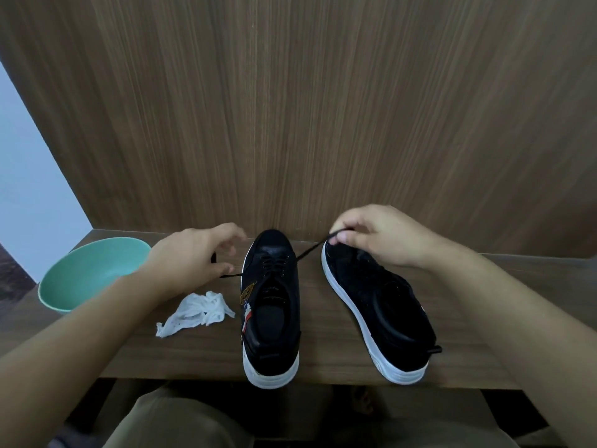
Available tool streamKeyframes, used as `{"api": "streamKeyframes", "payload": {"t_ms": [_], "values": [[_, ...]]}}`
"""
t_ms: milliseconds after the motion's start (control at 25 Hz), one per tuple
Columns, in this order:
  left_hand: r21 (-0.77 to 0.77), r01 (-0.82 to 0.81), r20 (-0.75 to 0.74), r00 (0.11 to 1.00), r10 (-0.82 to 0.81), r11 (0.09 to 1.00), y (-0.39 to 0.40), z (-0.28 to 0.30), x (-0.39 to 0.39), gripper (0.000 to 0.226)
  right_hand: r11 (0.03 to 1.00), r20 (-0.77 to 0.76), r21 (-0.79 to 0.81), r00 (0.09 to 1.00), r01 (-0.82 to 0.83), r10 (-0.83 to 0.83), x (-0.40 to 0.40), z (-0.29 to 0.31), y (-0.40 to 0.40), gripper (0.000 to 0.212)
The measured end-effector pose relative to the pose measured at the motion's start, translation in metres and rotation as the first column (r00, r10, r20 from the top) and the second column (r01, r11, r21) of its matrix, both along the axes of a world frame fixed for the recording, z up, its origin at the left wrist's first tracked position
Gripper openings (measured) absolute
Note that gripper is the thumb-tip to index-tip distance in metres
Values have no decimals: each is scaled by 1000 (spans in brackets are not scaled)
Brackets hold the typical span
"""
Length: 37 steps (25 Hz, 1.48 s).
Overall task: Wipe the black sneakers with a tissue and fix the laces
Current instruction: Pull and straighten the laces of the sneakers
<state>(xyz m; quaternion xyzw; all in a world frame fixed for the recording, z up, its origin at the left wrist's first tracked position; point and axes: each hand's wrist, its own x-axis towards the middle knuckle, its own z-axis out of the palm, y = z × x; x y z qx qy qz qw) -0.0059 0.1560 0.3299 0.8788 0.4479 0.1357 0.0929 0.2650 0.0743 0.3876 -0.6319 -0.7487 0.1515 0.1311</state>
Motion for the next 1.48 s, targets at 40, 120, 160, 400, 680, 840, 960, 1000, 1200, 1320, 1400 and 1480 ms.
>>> {"api": "streamKeyframes", "payload": {"t_ms": [40, 120, 160, 400, 680, 840, 960, 1000, 1200, 1320, 1400, 1480], "values": [[-123, 81, 111, 992, -68, 989, -9, 13, 6, 44, 999, 7, -7, 999, -49, 50, -10, 12, 0, 15], [-307, 206, 202, 968, -148, 929, -22, 30, 17, 57, 986, 109, -15, 980, -164, 165, -32, 31, 2, 18], [-365, 248, 198, 962, -186, 897, -25, 33, 21, 51, 978, 171, -12, 963, -207, 206, -44, 38, 4, 20], [-443, 272, 325, 937, -130, 854, -26, 41, 26, 17, 966, 222, 127, 956, -225, 194, -60, 25, 23, 18], [-529, 173, 525, 836, 160, 831, -26, 44, 38, 18, 987, -533, 67, 842, 144, -86, -82, -83, 28, 15], [-292, 87, 475, 878, 65, 952, -11, 38, 32, 17, 996, -676, -86, 735, -4, -55, -80, -79, 25, 19], [121, 102, -141, 986, -85, 987, 1, 30, 12, 34, 992, -581, -95, 805, 81, -121, -67, -84, 31, 26], [188, 159, -395, 916, -73, 969, 3, 28, 5, 37, 987, -559, -101, 814, 121, -157, -64, -87, 33, 27], [239, 259, -589, 805, -72, 936, 12, 19, -23, 36, 972, -270, -141, 938, 187, -219, -67, -91, 36, 24], [304, 241, -546, 837, -39, 921, 19, 13, -29, 33, 961, -116, -140, 960, 238, -254, -72, -89, 40, 24], [410, 264, -435, 898, -67, 873, 24, 21, -29, 26, 959, -46, -117, 963, 257, -264, -76, -87, 42, 24], [462, 235, -238, 962, -135, 855, 24, 38, -15, 19, 978, 66, -38, 977, 207, -205, -79, -84, 42, 24]]}}
